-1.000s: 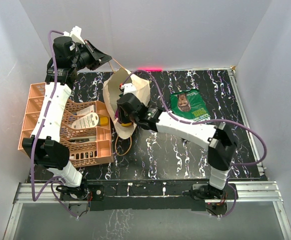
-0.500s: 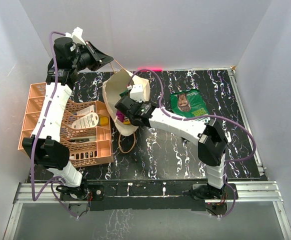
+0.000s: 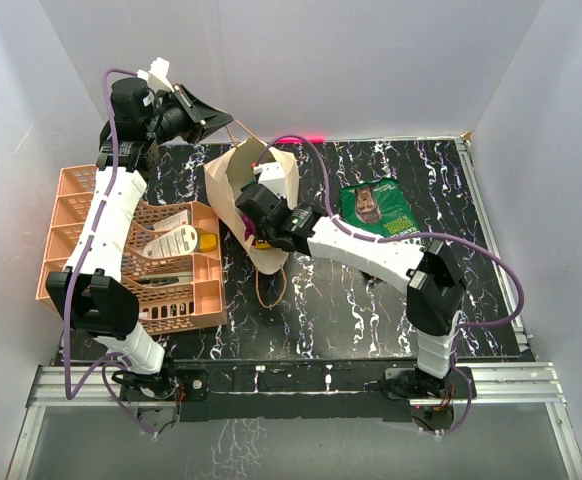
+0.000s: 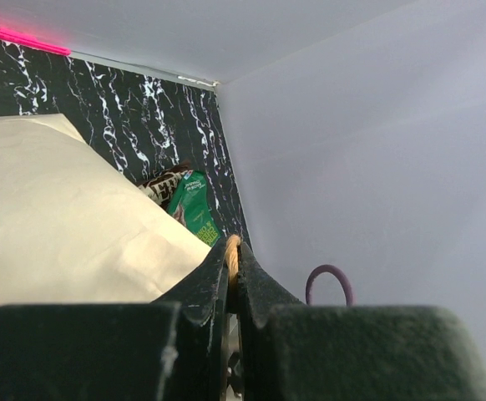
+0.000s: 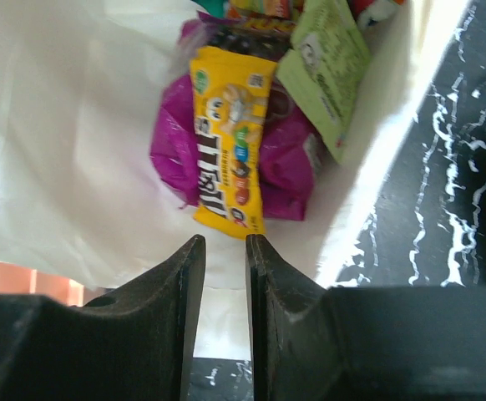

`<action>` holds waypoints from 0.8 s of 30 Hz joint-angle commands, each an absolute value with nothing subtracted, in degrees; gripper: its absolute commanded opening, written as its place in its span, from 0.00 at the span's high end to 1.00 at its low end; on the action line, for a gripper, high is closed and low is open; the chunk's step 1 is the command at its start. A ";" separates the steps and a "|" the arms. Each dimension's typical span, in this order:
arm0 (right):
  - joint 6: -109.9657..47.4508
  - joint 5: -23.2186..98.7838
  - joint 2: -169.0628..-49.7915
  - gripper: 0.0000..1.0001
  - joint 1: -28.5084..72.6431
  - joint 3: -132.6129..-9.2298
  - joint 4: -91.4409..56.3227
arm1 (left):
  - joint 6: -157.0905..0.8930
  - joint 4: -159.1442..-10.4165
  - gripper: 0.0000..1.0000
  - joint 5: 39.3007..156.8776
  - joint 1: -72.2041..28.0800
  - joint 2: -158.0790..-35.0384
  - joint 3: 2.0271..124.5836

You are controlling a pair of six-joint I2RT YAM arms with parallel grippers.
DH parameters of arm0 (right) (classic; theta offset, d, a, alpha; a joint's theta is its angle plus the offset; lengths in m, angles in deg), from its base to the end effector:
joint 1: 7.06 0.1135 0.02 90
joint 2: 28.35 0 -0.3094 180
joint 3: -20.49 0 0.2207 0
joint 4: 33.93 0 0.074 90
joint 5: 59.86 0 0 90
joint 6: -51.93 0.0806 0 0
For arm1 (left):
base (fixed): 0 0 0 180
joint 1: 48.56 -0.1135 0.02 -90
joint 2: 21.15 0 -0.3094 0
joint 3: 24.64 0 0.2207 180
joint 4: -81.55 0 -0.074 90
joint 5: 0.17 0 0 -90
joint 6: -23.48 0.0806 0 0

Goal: Take the snacks out of the paper bag
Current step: Take out the snack from the paper bag.

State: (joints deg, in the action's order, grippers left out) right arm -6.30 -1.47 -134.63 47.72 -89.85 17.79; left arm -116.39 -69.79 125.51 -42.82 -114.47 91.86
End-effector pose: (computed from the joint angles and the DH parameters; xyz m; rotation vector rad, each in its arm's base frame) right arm 0.2784 0.3212 0.3207 -0.2063 2.2456 0.1331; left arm 0.3730 -0.0847 0.4959 -0.1814 1.7973 -1.2284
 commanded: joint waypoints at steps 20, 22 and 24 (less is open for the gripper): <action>-7.57 -4.90 -145.09 0.61 44.71 -96.28 5.23 | -117.67 -72.58 1.00 127.44 -43.38 -111.85 93.47; -7.41 -5.06 -145.98 0.59 44.52 -96.77 5.22 | -117.68 -72.65 1.00 127.47 -43.38 -111.86 93.45; -6.59 -5.03 -147.08 0.55 43.74 -97.52 6.40 | -117.78 -72.72 1.00 127.47 -43.38 -111.77 93.63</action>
